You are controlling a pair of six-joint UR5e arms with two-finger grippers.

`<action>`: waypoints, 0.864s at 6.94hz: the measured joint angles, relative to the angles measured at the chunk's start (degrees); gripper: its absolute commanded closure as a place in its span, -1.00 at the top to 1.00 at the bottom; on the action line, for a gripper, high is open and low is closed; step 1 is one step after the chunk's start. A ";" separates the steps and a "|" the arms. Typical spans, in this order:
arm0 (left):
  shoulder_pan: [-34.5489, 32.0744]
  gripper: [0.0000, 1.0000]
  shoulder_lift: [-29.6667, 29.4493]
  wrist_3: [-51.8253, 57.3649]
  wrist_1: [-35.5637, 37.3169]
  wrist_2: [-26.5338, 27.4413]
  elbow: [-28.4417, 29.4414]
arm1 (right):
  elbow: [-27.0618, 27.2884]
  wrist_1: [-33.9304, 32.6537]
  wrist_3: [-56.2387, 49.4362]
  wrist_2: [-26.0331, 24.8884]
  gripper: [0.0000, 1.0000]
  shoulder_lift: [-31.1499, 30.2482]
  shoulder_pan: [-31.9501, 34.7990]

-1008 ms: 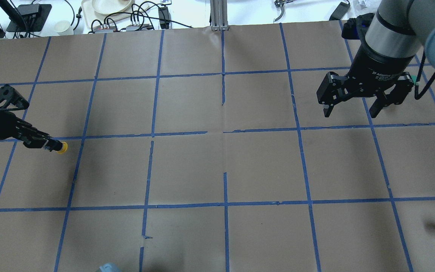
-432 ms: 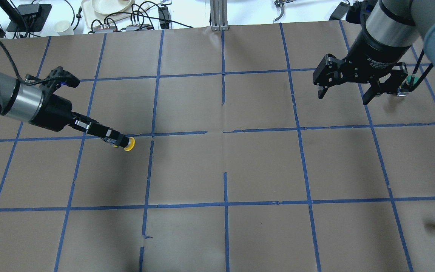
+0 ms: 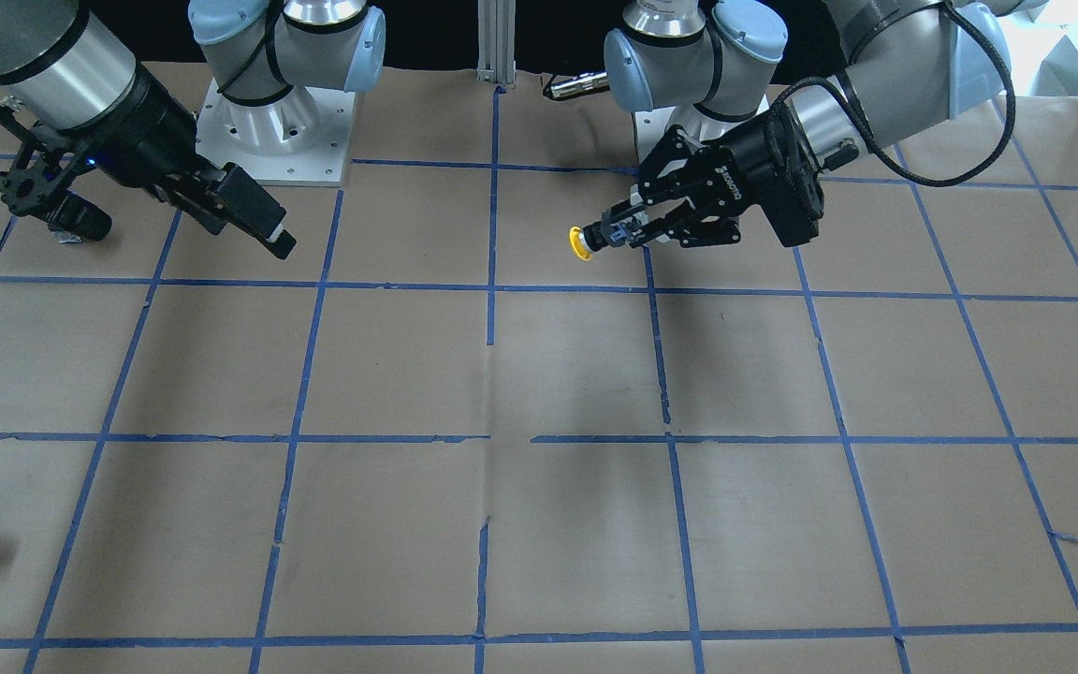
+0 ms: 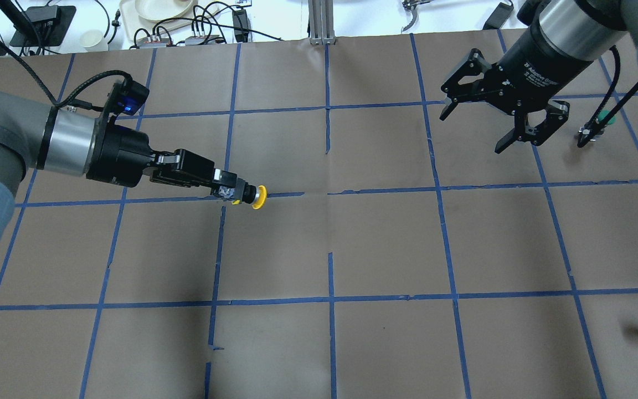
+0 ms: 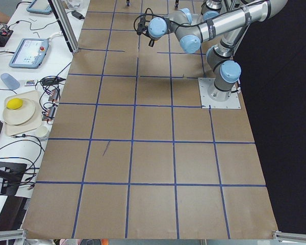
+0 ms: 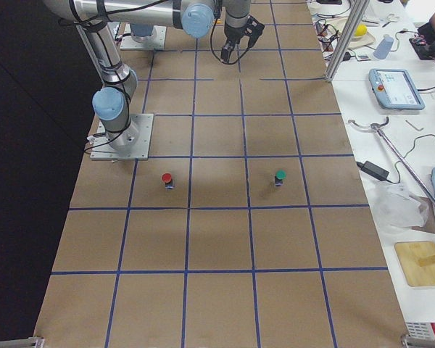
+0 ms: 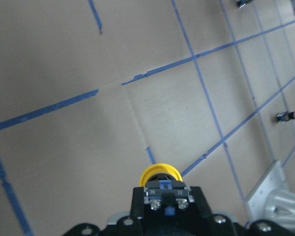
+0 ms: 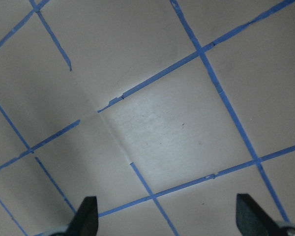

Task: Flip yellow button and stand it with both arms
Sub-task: 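Lift the yellow button with the left gripper and carry it toward the table center, then hold the yellow button up while the right gripper approaches its yellow cap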

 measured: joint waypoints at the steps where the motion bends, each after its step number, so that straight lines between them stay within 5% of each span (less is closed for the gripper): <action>1: -2.63 -0.74 0.40 -8.42 0.89 -6.23 0.01 | -0.02 0.06 4.51 4.53 0.99 0.53 -0.34; 3: -6.50 -0.74 0.70 -19.67 2.56 -17.64 -0.34 | -0.10 0.09 14.89 13.55 0.99 1.23 -0.62; 6: -7.37 -0.79 0.51 -25.03 2.89 -32.12 -0.88 | -0.22 0.62 25.51 19.78 0.99 0.41 -1.32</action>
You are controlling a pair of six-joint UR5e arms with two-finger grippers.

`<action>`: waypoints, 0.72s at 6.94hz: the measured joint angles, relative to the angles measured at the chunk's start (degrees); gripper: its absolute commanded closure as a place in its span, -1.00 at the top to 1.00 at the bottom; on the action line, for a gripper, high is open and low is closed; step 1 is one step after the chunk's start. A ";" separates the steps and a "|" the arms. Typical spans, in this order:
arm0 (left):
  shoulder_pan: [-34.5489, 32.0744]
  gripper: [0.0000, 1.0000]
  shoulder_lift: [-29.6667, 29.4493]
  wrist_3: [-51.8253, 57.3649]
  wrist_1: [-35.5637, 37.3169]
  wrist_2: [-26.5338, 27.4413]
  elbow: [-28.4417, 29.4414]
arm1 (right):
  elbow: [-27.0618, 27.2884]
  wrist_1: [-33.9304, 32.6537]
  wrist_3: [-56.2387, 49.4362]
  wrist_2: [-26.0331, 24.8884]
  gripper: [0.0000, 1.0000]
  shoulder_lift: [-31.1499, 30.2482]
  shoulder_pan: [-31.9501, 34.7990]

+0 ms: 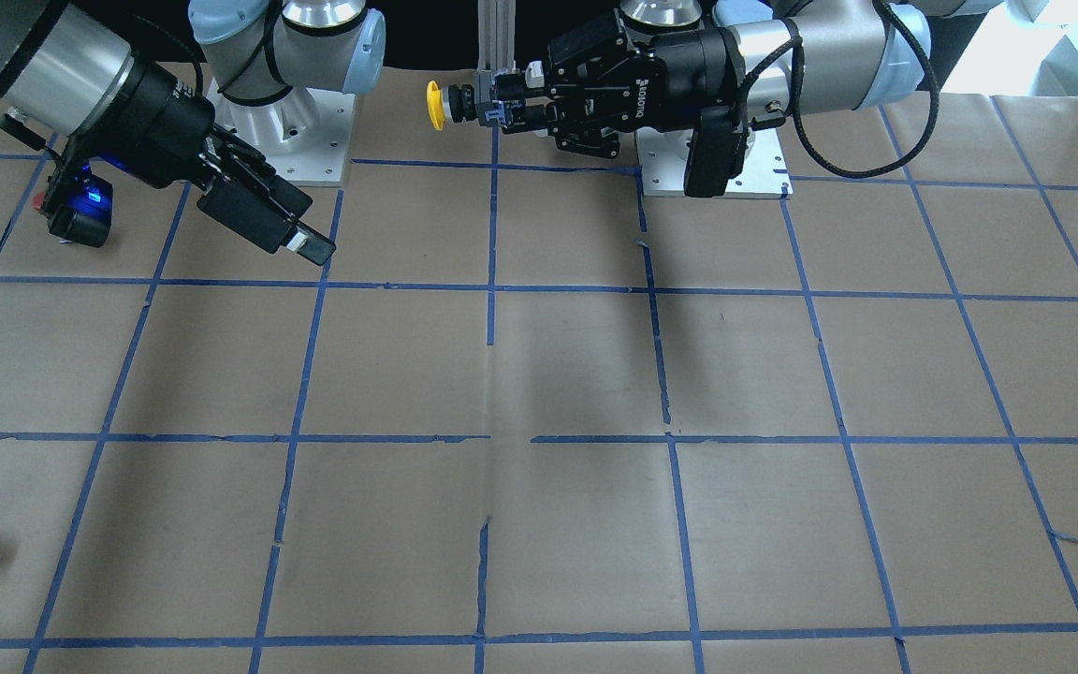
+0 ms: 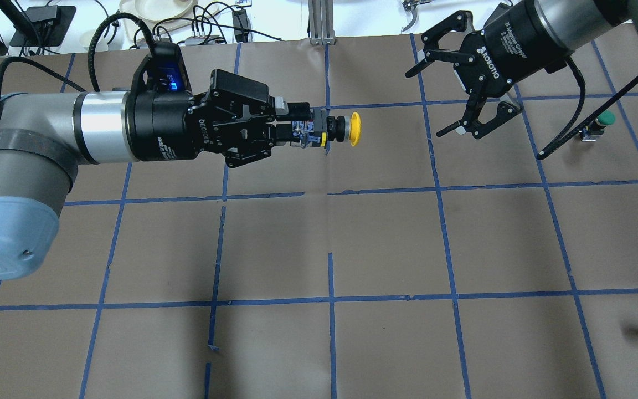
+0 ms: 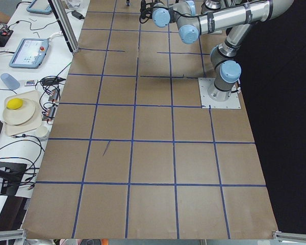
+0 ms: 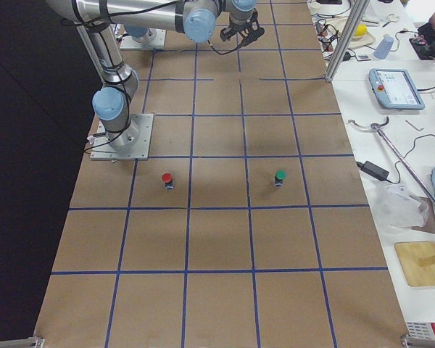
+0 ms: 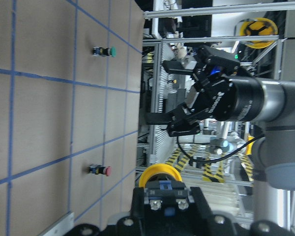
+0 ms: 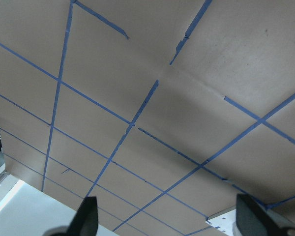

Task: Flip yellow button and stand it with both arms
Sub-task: 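Hold the yellow button up while the right gripper approaches its yellow cap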

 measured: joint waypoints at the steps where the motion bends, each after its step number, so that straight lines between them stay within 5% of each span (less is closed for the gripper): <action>1: 0.05 -0.79 -0.20 -0.49 0.18 -2.63 -0.02 | 0.00 0.56 3.50 3.19 0.99 -0.75 -0.02; 5: 0.43 -0.80 -1.05 -0.80 2.34 -4.12 -0.03 | 0.68 1.52 14.30 12.32 0.97 -5.45 1.46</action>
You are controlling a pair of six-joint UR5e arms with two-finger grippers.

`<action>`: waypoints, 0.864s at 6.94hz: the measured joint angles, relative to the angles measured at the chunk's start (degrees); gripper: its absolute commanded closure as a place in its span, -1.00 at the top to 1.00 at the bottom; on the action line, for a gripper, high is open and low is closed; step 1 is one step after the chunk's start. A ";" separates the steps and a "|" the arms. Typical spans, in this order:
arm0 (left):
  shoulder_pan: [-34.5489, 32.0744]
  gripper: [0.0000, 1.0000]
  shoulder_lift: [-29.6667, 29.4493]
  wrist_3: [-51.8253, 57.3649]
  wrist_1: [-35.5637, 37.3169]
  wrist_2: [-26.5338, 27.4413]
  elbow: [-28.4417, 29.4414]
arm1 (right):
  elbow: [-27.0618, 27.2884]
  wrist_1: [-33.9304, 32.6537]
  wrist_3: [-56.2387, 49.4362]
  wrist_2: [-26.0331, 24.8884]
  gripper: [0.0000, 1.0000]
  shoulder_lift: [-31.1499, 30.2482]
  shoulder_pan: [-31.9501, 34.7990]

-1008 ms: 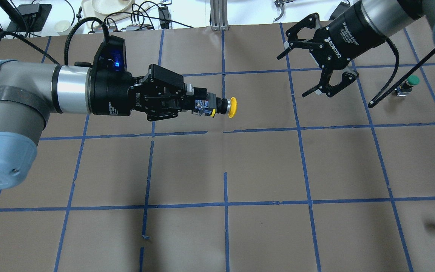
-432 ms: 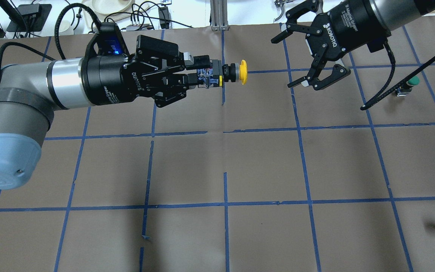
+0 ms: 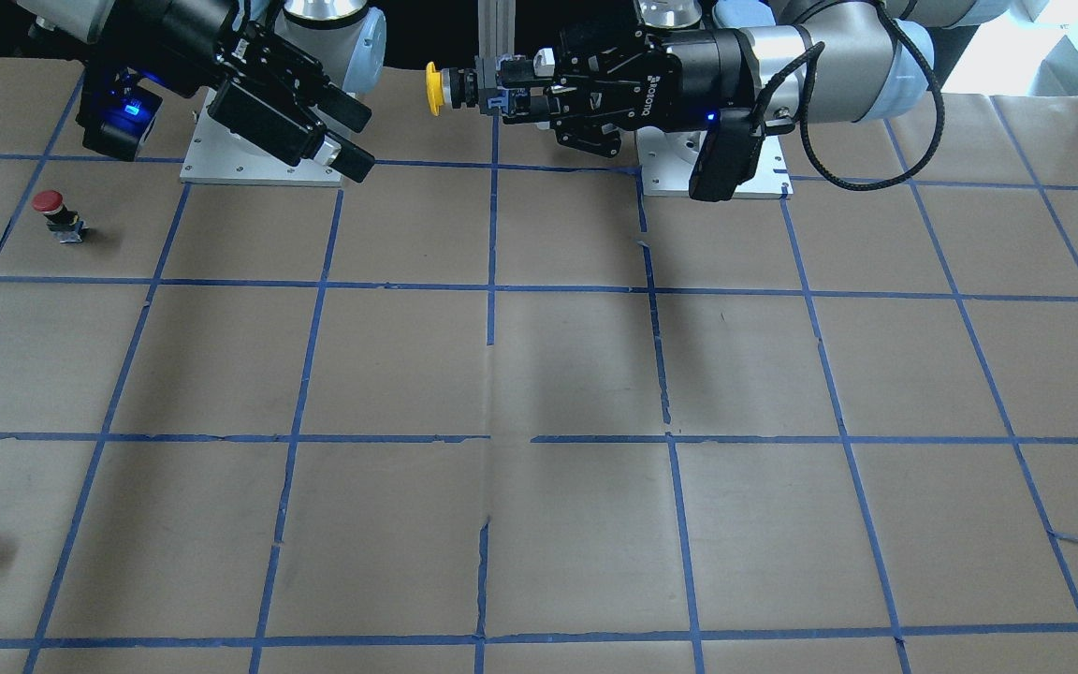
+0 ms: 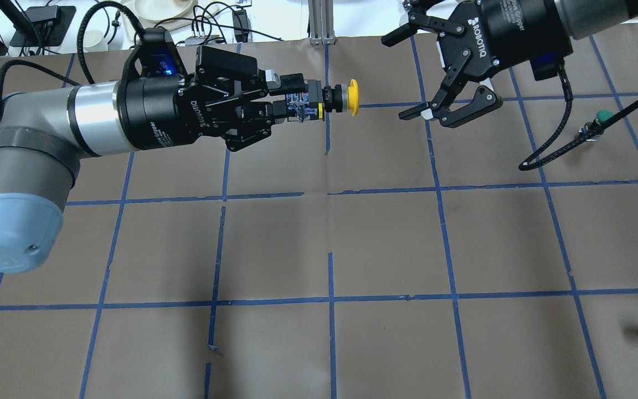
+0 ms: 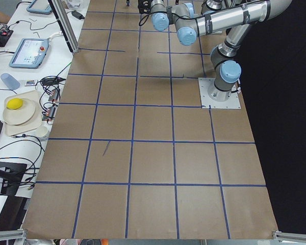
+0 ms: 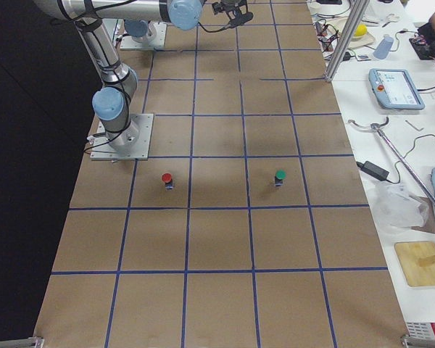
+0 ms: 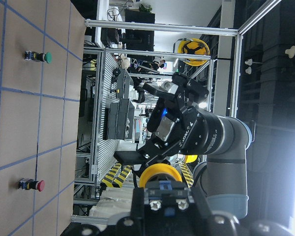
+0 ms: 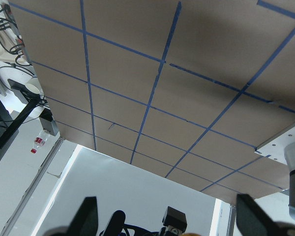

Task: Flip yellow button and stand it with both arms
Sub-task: 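Hold the yellow button up while the right gripper approaches its yellow cap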

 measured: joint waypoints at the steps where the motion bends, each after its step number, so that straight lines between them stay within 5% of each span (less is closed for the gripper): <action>1: 0.01 -0.80 0.01 -0.02 0.05 0.01 0.04 | 0.21 0.34 2.34 1.42 0.94 -0.49 0.78; 6: -0.02 -0.80 0.08 0.06 0.18 0.07 -0.01 | 2.16 0.62 4.73 8.27 0.94 -0.17 3.73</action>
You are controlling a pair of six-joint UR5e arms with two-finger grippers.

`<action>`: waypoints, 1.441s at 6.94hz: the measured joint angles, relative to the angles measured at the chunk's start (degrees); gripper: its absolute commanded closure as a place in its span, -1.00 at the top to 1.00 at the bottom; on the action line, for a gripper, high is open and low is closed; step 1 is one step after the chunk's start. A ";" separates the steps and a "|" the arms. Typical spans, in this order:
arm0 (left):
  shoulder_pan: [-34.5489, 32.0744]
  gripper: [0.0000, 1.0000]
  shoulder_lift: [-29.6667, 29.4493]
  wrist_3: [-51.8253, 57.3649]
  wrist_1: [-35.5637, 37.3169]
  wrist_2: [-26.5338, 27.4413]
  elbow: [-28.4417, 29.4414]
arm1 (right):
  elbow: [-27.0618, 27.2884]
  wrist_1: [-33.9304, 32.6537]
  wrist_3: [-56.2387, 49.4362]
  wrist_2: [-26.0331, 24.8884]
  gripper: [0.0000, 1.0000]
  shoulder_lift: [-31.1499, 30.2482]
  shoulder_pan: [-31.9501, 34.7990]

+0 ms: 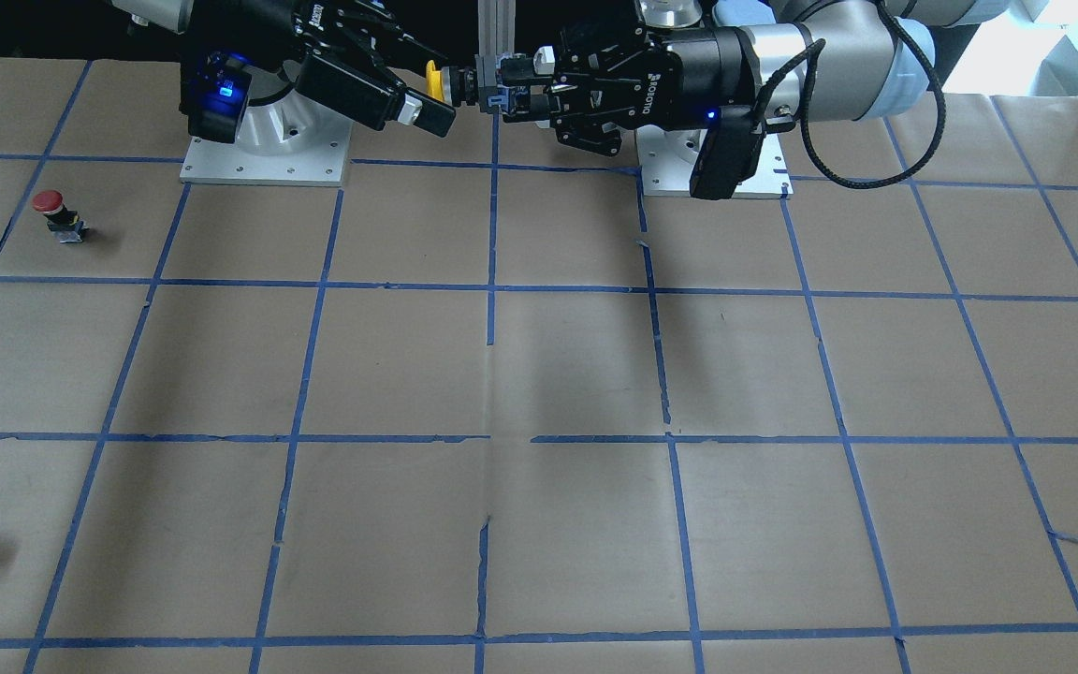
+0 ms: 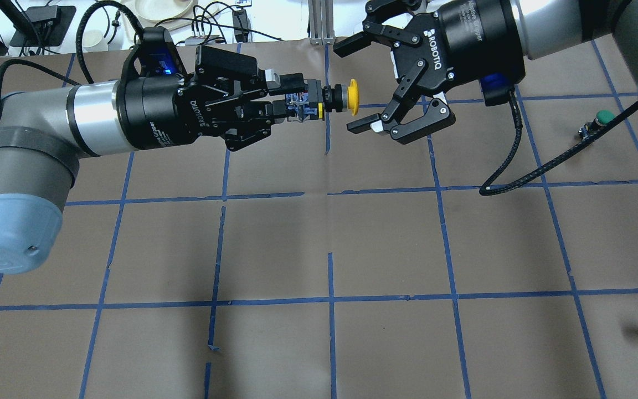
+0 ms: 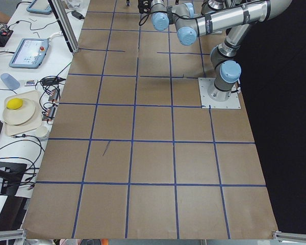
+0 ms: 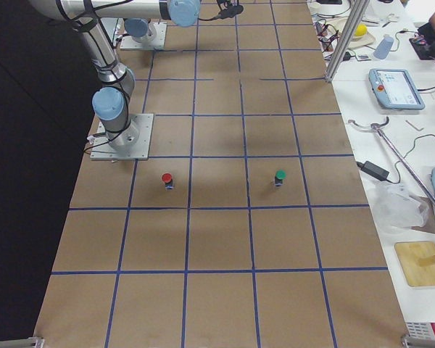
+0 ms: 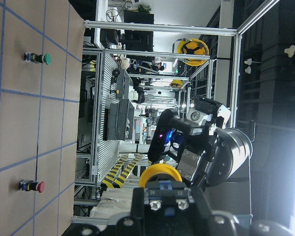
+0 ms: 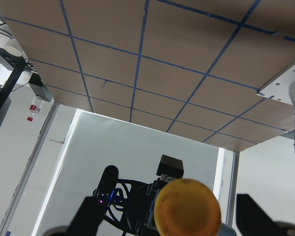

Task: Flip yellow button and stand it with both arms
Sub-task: 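Hold the yellow button up while the right gripper approaches its yellow cap, then close the right gripper on the yellow cap while the left gripper opens and withdraws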

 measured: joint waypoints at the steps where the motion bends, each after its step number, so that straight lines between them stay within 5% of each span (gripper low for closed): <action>1: -0.03 -0.80 0.01 0.00 0.13 0.01 -0.03 | 0.02 -0.03 0.57 -0.15 0.93 0.01 -0.14; 6: -0.02 -0.80 -0.01 0.08 0.61 0.43 -0.03 | 0.07 2.27 1.16 -2.11 0.64 -0.29 -0.48; 8: -0.01 -0.80 0.01 0.11 0.74 0.54 -0.01 | 0.06 2.82 1.29 -2.17 -0.35 -0.37 -0.54; 10: -0.02 -0.80 0.00 0.17 0.79 0.61 -0.01 | 0.05 3.10 1.31 -2.14 -0.69 -0.40 -0.60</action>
